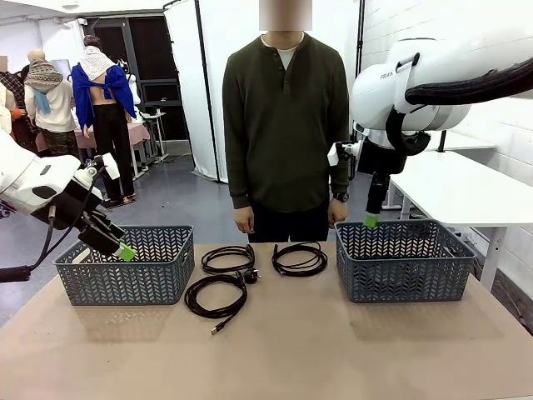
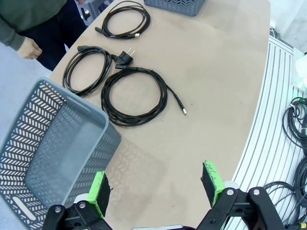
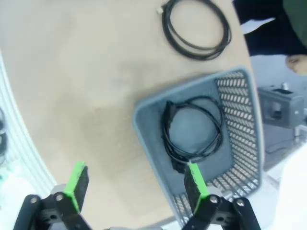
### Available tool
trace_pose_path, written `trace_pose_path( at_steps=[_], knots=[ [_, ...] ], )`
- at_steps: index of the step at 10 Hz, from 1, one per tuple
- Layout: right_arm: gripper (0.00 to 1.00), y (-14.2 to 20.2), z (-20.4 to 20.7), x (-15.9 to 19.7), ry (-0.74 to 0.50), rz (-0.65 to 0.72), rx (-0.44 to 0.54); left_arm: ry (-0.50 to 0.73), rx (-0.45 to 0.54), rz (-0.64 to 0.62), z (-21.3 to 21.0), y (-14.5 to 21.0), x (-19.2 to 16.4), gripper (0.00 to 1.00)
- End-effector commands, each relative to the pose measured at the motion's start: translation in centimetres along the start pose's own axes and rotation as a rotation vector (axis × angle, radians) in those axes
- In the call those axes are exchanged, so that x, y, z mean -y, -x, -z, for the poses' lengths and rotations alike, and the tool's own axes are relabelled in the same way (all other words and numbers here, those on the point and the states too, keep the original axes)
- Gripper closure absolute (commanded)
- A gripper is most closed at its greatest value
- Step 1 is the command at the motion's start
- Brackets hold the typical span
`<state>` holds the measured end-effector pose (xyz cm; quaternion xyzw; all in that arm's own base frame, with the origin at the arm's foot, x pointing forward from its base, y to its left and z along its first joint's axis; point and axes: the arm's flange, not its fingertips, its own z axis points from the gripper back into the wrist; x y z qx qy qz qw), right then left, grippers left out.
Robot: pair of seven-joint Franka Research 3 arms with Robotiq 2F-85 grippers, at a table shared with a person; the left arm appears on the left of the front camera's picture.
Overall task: Organize the cables according to human instructions.
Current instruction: Pick up a bundle of cables and place it in the basket indicated by the human.
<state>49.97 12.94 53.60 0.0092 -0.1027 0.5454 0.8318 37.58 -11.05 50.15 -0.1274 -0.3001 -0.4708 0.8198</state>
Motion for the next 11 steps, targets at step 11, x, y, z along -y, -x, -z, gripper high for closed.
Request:
trace_pose_path(
  at_steps=[11],
  knots=[
    [0.0, -3.9, 4.4, -9.3, 0.018, -0.006, 0.217, 0.015, 0.012, 0.014, 0.1, 0.4, -0.3, 0.0]
  ],
)
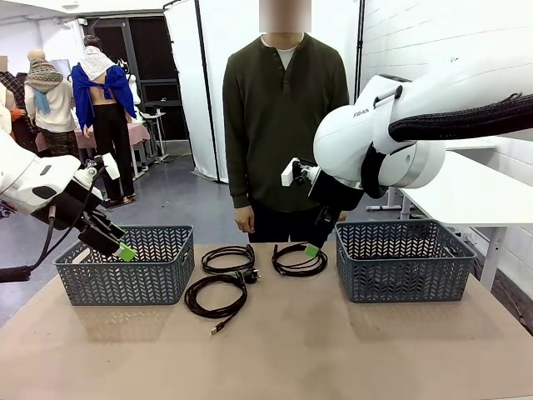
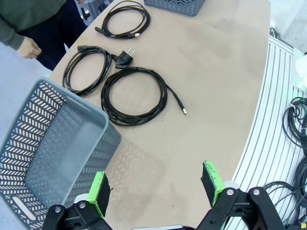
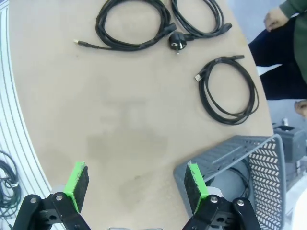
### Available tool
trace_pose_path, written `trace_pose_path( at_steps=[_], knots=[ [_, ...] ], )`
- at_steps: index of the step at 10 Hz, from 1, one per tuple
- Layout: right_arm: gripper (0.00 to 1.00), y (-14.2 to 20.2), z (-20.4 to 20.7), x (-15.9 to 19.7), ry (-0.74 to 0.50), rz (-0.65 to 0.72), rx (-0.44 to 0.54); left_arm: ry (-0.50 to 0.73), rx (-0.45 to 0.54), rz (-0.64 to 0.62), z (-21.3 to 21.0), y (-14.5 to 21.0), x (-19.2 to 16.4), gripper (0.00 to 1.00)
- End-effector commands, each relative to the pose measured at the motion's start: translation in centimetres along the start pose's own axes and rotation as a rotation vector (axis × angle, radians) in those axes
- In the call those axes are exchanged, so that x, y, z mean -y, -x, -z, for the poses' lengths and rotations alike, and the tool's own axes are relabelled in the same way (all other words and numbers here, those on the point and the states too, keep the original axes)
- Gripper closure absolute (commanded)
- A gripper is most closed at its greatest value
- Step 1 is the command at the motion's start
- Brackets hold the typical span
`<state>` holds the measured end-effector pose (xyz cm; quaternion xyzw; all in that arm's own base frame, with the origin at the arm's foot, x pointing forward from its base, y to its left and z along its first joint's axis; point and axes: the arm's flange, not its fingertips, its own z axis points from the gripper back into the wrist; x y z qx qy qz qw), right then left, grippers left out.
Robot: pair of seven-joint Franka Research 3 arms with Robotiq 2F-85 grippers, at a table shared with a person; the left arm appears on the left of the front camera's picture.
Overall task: Organize the cables according to human instructions.
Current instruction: Pick up a bundle of cables and place it in the basket indicated by the human.
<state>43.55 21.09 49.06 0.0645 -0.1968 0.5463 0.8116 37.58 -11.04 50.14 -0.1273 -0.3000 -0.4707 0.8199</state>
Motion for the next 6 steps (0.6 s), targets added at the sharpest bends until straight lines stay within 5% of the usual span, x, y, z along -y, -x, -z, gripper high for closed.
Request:
trace_pose_path(
  at_steps=[1, 6],
  knots=[
    [0.0, 0.17, -0.11, 0.28, 0.009, 0.007, -0.004, 0.016, 0.013, 0.014, 0.14, 0.4, -0.31, 0.0],
    [0.0, 0.17, -0.11, 0.28, 0.009, 0.007, -0.004, 0.016, 0.013, 0.014, 0.14, 0.4, -0.31, 0.0]
  ],
)
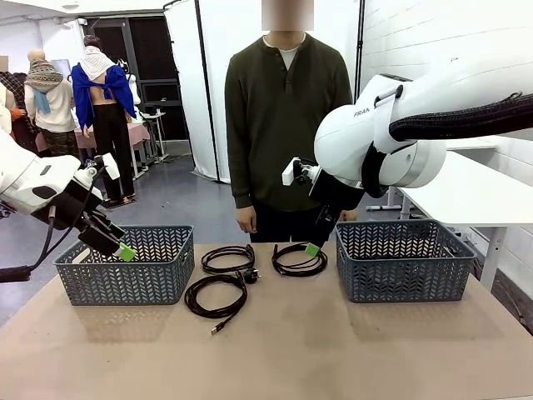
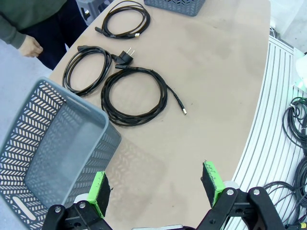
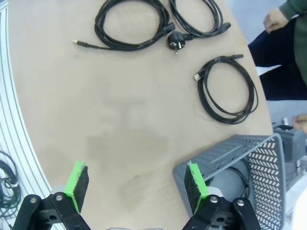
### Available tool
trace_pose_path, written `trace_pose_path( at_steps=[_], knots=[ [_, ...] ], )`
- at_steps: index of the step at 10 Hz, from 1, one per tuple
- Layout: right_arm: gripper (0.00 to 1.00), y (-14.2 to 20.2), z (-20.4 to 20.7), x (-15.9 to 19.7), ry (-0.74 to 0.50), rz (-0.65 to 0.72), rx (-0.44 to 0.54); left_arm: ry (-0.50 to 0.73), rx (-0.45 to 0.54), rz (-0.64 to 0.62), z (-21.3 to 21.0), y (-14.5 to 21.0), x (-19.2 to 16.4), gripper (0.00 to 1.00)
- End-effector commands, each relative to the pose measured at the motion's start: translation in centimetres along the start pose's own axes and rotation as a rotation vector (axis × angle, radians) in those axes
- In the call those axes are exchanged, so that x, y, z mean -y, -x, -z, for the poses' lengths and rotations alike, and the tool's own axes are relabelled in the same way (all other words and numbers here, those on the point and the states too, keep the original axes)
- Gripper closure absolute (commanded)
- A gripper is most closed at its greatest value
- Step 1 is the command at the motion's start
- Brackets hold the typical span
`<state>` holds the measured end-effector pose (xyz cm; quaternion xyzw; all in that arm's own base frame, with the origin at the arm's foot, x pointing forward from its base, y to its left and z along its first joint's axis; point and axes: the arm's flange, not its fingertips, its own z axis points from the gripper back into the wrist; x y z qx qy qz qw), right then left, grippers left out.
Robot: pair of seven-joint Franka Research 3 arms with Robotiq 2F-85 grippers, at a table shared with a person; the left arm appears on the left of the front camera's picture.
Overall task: Organize the cables according to human instructions.
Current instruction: Pick up a bundle of cables and place it in the basket indicated by the human.
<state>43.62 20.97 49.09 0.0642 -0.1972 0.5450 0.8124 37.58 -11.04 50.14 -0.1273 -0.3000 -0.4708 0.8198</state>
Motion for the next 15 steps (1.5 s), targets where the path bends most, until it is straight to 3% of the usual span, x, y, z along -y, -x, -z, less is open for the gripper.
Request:
trace_pose_path(
  at_steps=[1, 15],
  knots=[
    [0.0, 0.1, -0.06, 0.17, 0.007, 0.005, -0.004, 0.016, 0.013, 0.014, 0.14, 0.4, -0.31, 0.0],
    [0.0, 0.1, -0.06, 0.17, 0.007, 0.005, -0.004, 0.016, 0.013, 0.014, 0.14, 0.4, -0.31, 0.0]
  ],
)
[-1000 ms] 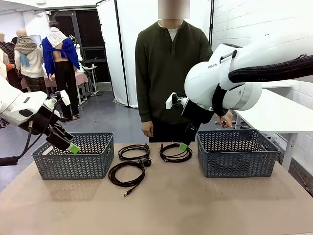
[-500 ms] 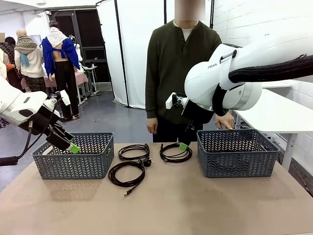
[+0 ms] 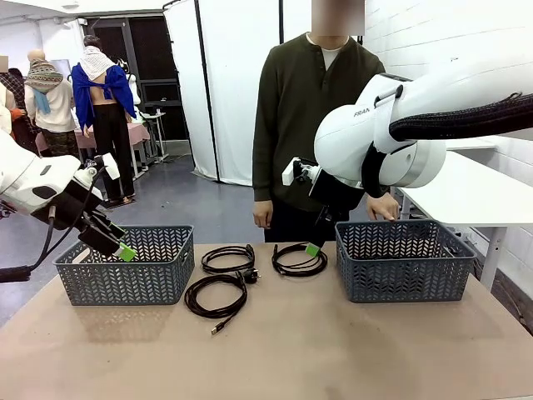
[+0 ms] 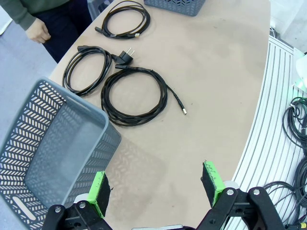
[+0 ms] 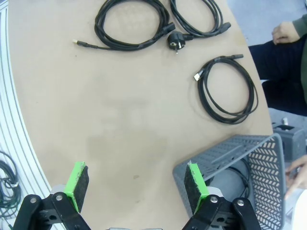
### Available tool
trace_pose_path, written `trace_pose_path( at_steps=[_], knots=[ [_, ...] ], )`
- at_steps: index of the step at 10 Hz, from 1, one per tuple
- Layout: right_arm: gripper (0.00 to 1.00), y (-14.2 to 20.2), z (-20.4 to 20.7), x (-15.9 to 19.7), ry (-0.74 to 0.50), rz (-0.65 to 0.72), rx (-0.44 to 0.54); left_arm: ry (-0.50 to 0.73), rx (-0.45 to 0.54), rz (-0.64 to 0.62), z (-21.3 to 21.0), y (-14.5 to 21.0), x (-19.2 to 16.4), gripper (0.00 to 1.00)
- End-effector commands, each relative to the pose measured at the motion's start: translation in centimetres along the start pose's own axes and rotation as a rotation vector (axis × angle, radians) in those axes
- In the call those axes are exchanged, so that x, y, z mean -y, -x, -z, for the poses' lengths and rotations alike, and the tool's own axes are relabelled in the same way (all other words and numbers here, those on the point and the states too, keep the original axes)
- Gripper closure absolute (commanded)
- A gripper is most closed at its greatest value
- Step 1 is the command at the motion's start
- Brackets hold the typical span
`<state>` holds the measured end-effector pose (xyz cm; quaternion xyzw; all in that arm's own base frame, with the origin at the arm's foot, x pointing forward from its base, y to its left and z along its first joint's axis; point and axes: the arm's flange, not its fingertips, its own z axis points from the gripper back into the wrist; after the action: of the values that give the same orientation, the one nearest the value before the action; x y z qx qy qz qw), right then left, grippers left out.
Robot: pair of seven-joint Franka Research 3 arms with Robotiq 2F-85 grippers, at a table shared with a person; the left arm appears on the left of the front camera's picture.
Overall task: Organize the cables according to human instructions.
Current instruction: Pick up a bundle of cables and place it in the basket indicated by the human.
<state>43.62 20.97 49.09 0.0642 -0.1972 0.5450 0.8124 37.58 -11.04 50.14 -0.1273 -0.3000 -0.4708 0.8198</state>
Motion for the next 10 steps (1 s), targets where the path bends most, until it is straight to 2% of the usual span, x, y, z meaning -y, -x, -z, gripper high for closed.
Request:
trace_pose_path(
  at_steps=[1, 5, 10],
  knots=[
    [0.0, 0.1, -0.1, 0.2, 0.007, 0.005, -0.004, 0.015, 0.012, 0.014, 0.1, 0.4, -0.3, 0.0],
    [0.0, 0.0, 0.0, 0.0, 0.0, 0.0, 0.0, 0.015, 0.012, 0.014, 0.1, 0.4, -0.3, 0.0],
    [0.0, -3.3, -0.8, 3.4, -0.063, 0.208, -0.02, 0.015, 0.012, 0.014, 0.1, 0.4, -0.3, 0.0]
  ],
)
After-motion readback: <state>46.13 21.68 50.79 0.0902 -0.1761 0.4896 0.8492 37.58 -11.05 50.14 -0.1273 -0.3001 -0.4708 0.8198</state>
